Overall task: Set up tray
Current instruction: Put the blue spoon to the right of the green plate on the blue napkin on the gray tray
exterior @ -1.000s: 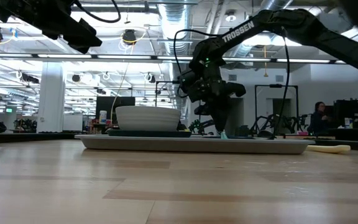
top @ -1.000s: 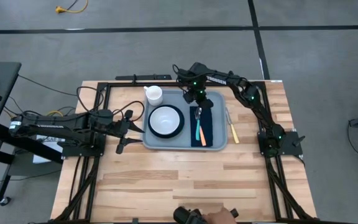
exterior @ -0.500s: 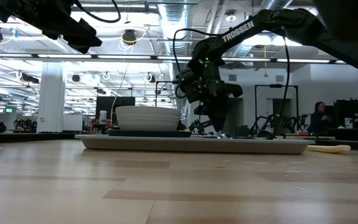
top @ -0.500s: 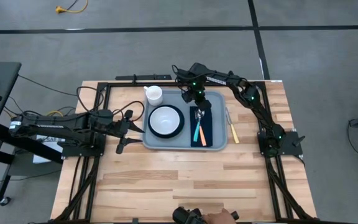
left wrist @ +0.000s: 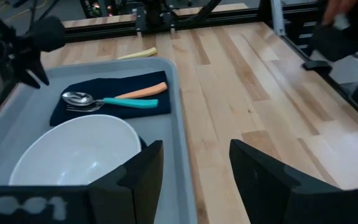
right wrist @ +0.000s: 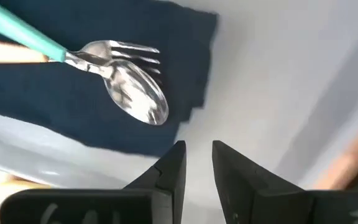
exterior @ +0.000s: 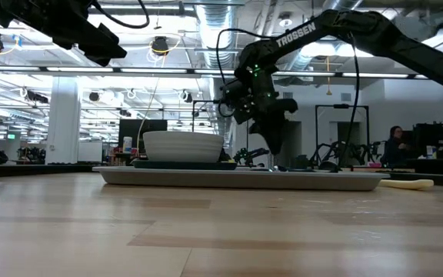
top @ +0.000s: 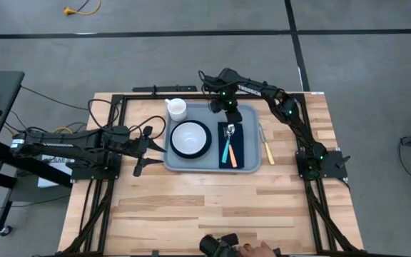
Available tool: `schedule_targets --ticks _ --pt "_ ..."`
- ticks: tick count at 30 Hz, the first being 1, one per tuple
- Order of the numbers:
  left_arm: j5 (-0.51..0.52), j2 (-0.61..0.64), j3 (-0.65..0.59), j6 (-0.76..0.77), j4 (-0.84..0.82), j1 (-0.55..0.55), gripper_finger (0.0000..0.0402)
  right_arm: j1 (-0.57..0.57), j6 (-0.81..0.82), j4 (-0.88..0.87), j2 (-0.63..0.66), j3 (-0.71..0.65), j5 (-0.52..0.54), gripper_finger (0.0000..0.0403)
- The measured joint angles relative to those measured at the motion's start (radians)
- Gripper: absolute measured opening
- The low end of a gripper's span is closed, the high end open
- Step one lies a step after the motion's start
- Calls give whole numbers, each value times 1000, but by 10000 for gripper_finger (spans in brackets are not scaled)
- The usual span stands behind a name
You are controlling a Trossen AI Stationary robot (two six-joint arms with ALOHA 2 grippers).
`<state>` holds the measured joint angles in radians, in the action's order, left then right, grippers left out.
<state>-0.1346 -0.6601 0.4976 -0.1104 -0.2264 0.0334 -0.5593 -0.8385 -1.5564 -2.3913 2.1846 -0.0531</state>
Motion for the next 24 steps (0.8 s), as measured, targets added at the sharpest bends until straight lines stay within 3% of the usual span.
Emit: schedule_targets --ticks 9,17,20,24 --pt "51 0 0 22 0 0 176 -28 299 -15 97 51 -50 71" --pt "-81 -1 -74 26 101 0 176 -43 592 -11 198 26 -348 71" --pt "-95 0 -141 45 192 0 176 -8 729 -15 216 -32 -337 71" --pt "-95 0 -211 87 258 0 176 53 875 0 243 -136 -219 71"
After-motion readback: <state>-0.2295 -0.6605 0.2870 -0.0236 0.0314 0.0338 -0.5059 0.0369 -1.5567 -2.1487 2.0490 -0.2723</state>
